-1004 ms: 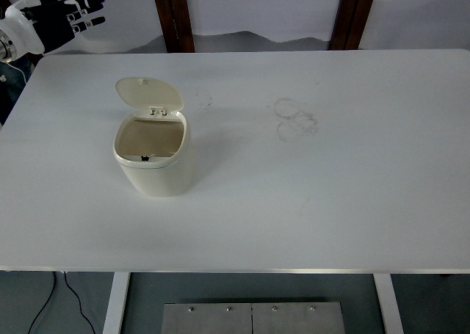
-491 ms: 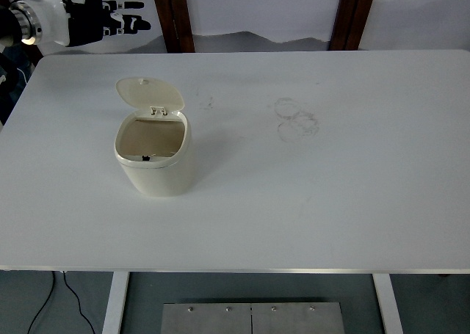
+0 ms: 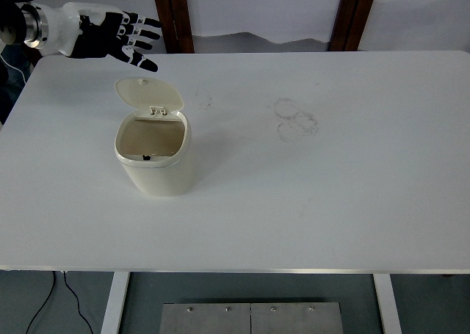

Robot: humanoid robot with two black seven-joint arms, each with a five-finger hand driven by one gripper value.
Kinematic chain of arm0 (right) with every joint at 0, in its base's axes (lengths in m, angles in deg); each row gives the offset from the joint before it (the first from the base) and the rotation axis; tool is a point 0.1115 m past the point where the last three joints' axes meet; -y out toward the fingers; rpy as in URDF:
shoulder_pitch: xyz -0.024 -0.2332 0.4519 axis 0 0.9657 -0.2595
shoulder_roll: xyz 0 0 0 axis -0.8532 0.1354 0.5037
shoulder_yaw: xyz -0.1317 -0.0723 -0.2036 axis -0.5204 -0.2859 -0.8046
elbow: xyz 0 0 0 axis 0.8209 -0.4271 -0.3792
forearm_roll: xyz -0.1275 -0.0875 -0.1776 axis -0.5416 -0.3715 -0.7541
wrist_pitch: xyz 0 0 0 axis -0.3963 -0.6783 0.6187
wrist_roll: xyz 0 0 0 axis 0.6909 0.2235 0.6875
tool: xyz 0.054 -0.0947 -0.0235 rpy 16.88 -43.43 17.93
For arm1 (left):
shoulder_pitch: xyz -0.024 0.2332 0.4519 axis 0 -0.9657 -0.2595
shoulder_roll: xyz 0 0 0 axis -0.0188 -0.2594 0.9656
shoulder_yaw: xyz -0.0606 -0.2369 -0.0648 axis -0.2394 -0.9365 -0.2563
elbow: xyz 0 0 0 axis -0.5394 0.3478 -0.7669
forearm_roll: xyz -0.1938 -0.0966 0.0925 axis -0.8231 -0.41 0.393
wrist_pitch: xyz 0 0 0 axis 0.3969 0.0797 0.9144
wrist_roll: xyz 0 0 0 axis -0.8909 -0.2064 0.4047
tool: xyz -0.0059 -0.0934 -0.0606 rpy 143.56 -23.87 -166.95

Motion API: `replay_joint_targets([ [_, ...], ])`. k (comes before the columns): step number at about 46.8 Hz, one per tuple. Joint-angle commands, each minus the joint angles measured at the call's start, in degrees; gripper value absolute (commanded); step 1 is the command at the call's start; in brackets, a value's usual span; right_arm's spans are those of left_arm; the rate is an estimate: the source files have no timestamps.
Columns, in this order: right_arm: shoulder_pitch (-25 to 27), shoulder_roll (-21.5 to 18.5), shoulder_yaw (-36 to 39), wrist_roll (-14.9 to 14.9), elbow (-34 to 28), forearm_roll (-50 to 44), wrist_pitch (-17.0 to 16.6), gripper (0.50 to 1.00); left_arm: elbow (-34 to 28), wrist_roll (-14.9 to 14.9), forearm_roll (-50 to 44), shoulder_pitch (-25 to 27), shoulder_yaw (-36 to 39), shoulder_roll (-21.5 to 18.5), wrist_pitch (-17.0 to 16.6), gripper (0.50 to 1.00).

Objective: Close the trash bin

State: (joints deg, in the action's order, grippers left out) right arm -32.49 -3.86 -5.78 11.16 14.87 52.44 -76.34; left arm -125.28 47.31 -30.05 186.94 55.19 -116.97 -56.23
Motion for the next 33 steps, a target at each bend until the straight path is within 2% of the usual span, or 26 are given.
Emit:
replay_joint_targets([
  [1, 0.0, 0.0, 0.0, 0.0, 0.0, 0.0, 0.0, 0.995, -1.1, 1.0, 1.1, 2.7, 3.0, 0.2, 1.7, 1.000],
  [8, 0.0, 0.0, 0.0, 0.0, 0.0, 0.0, 0.1, 0.995, -2.4, 1.3, 2.7, 8.0, 8.1, 0.7, 5.5, 1.000],
  [16, -0.1, 0.0, 0.0, 0.0, 0.0, 0.0, 0.0, 0.995, -2.4, 1.4, 4.9, 12.9, 10.3, 0.8, 9.5, 1.000],
  [33, -0.2, 0.0, 0.0, 0.0, 0.0, 0.0, 0.0, 0.995, -4.7, 1.4, 5.3, 19.3, 16.2, 2.1, 12.8, 1.000],
])
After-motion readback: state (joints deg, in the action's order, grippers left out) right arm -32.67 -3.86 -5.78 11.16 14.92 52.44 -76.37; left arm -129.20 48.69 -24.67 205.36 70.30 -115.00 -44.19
